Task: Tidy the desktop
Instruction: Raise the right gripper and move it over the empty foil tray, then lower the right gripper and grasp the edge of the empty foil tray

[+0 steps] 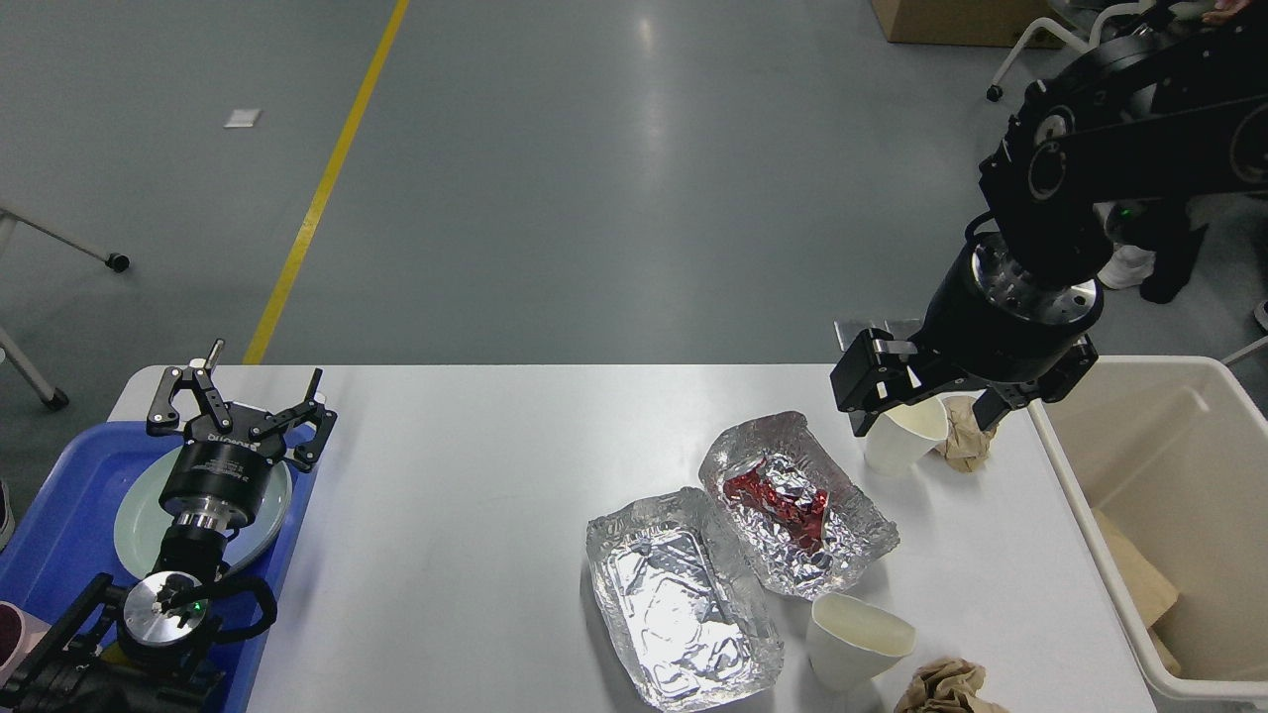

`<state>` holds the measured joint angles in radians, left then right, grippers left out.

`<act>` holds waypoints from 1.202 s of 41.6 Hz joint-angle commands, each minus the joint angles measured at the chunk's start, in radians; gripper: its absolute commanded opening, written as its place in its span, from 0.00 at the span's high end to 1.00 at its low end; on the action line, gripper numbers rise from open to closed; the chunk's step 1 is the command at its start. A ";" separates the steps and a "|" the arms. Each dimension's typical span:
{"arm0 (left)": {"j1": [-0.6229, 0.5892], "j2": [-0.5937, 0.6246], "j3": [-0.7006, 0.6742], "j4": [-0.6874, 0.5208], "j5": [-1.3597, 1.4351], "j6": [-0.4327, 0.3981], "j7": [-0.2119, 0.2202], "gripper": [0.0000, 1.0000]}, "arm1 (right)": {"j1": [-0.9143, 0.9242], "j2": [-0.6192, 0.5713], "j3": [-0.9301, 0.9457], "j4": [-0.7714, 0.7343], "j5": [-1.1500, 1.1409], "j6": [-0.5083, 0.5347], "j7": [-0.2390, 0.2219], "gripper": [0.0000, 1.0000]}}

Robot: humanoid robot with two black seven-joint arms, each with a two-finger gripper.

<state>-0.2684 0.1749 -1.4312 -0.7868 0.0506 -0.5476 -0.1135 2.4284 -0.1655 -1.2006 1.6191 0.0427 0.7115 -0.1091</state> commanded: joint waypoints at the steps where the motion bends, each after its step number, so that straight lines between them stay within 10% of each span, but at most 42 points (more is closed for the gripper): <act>1: 0.000 0.000 0.000 0.000 0.000 0.000 0.000 0.04 | 0.052 -0.003 0.052 0.067 0.009 -0.009 0.000 0.00; 19: 0.000 0.000 0.000 0.000 0.000 0.000 0.000 0.04 | -0.251 0.060 0.193 0.010 -0.004 -0.291 0.000 0.04; 50: 0.000 0.000 0.000 0.000 0.000 0.000 0.000 0.04 | -0.721 0.290 0.363 -0.194 -0.161 -0.438 -0.063 0.06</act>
<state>-0.2685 0.1749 -1.4312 -0.7869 0.0506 -0.5476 -0.1135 1.7401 0.1141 -0.8692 1.4184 -0.1114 0.2724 -0.1347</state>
